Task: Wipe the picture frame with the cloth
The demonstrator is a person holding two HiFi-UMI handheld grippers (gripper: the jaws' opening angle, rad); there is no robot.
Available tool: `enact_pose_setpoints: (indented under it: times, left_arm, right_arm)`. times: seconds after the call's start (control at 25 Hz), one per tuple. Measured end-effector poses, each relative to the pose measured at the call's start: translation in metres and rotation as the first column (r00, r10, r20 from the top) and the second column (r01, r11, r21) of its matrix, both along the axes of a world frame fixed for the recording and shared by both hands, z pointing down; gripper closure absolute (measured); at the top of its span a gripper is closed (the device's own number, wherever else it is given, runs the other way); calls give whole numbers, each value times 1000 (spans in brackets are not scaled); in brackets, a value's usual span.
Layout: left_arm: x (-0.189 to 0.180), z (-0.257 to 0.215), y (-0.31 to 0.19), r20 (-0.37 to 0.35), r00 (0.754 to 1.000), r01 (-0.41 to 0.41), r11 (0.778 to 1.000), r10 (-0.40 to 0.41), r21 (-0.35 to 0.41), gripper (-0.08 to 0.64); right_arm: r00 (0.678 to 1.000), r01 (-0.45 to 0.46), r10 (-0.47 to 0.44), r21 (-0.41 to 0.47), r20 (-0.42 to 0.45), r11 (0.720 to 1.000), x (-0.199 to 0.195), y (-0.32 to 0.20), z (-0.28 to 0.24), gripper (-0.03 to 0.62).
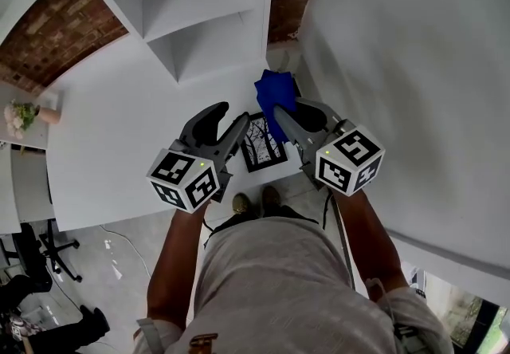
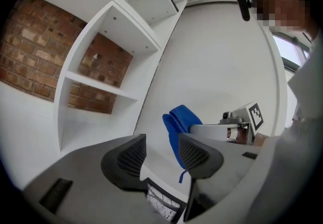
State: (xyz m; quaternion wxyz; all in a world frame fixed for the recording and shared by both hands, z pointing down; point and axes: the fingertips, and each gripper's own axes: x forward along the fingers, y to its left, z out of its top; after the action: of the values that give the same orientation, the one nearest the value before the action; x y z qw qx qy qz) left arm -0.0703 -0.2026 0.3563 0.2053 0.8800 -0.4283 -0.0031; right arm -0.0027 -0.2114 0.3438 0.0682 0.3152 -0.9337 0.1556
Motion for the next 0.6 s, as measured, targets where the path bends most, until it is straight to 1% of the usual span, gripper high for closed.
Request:
enact_pose_setpoints:
  times: [0.12,0.32,0.44,0.6]
  left_arm:
    - [-1,-28,1,-2,1000,1,995,-1,99,380]
    - [-1,-71,9,-3,1000,18,972,-18,235,433]
    - [1,-89,14,1,1000,18,955,-19,296,472]
    - [2,-105,18,12,1000,22,934,-28,358,518]
  right_arm:
    - [999,8,-11,91,38,996,-4,0,-24,541]
    - [994,37,-59,238,88,970,-10,10,-60,541]
    - [988,48,-87,291,124,955,-12,17,-74,541]
    - [982,64,-121,346,145,936,-17,25,-88,541]
